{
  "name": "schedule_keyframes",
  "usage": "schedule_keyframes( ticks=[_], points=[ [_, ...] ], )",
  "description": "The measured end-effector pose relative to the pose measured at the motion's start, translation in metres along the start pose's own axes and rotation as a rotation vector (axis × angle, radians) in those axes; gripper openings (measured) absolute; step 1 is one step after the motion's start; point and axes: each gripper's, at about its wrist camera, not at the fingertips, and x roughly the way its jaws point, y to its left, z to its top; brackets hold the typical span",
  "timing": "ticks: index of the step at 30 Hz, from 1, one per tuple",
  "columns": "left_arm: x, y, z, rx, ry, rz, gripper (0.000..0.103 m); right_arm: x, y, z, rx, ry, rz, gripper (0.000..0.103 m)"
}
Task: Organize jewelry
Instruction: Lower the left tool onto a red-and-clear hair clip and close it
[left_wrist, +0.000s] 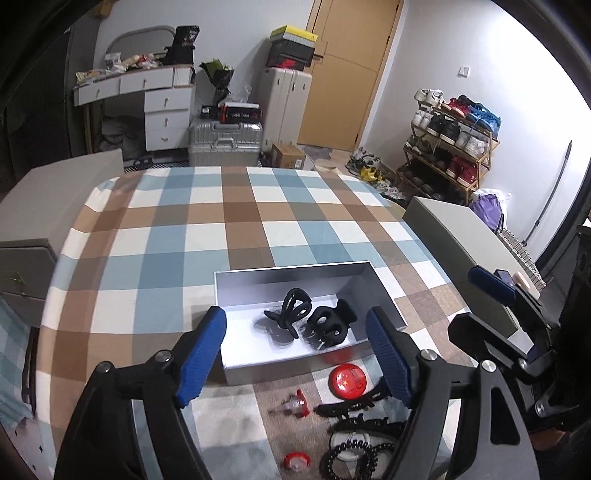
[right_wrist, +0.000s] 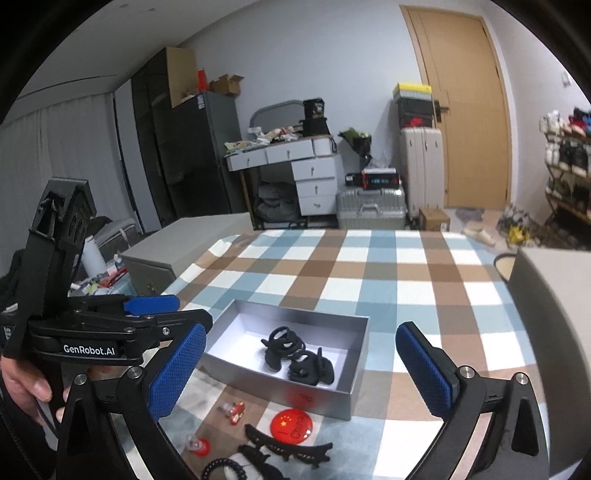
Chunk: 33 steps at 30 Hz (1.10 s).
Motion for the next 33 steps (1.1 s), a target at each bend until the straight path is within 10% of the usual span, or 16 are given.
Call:
schedule_keyframes(
  ticks=[10, 33],
  points=[
    [-0.019, -0.003, -0.028, 0.012, -0.024, 0.057, 0.086, -0.026, 0.015, -0.02, -0.03, -0.014, -0.014, 0.103],
    [0.016, 0.009, -0.109, 0.022, 0.243, 0.078, 0.093, -0.027, 0.008, -0.07, 0.016, 0.126, -0.005, 0.103]
  ],
)
